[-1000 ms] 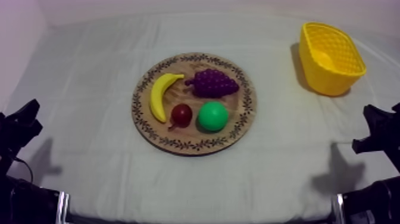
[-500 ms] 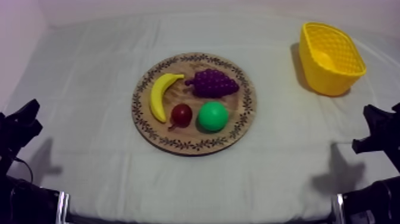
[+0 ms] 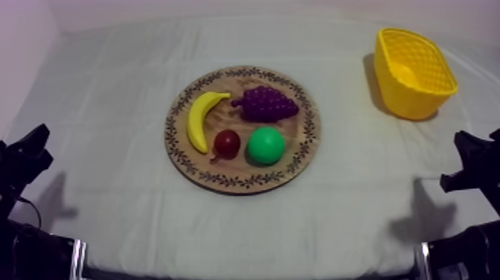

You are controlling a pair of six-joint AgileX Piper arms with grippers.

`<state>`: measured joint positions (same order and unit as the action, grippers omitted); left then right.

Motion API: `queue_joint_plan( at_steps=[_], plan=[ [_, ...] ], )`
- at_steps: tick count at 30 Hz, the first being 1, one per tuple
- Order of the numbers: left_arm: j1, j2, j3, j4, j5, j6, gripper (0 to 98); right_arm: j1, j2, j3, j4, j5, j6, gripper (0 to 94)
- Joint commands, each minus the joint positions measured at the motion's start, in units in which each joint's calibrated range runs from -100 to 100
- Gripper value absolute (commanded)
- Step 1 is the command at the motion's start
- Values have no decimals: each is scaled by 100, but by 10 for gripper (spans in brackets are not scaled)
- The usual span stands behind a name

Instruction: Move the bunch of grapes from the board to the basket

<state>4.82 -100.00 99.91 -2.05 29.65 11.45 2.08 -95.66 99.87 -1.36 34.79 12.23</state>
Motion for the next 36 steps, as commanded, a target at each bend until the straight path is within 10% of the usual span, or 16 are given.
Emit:
queue_joint_plan(
  at_steps=[1,36],
  plan=[
    [0,0,-2,-2,1,0,1,2,-1,2,1,-3,14,5],
    [0,0,-2,-2,1,0,1,-112,682,-502,165,178,214,3]
  ],
)
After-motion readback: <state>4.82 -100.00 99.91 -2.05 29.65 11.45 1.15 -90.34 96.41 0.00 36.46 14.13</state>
